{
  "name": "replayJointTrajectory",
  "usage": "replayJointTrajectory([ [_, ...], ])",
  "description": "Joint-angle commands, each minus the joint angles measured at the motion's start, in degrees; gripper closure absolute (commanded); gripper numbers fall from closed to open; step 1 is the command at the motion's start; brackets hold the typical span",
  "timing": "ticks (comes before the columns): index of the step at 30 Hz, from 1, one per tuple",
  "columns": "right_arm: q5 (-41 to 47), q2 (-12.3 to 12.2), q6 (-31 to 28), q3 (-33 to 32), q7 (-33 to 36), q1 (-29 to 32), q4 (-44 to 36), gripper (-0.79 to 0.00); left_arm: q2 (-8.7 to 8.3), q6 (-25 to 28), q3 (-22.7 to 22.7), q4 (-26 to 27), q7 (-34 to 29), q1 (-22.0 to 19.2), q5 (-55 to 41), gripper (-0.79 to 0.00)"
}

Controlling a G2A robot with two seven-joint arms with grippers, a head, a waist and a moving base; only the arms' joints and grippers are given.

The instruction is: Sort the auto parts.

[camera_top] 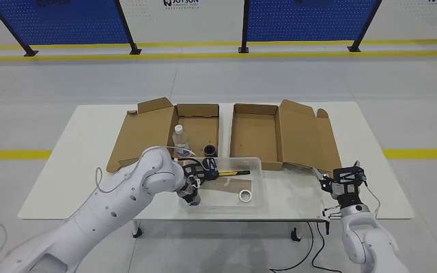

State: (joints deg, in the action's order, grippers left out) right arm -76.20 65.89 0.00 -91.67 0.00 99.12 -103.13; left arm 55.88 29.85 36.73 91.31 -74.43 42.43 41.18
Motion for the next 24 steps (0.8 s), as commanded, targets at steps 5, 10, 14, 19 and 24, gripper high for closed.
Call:
replayJointTrajectory([
  [5, 0.0, 0.0, 0.0, 0.0, 0.0, 0.0, 0.0, -0.785, 0.3, 0.11, -0.94, -1.22, 0.11, -0.72, -0.53, -0.428],
  [10, 0.0, 0.0, 0.0, 0.0, 0.0, 0.0, 0.0, -0.785, 0.49, 0.05, -1.78, -2.45, 0.06, -1.11, -0.98, -0.456],
  [14, 0.0, 0.0, 0.0, 0.0, 0.0, 0.0, 0.0, -0.785, 0.75, -0.01, -2.36, -3.17, 0.0, -1.31, -1.32, -0.44],
  [19, 0.0, 0.0, 0.0, 0.0, 0.0, 0.0, 0.0, -0.785, 1.19, 0.0, -3.14, -3.96, 0.03, -1.65, -1.61, -0.409],
  [24, 0.0, 0.0, 0.0, 0.0, 0.0, 0.0, 0.0, -0.785, 1.7, -0.07, -3.88, -5.18, 0.09, -2.12, -1.46, -0.385],
])
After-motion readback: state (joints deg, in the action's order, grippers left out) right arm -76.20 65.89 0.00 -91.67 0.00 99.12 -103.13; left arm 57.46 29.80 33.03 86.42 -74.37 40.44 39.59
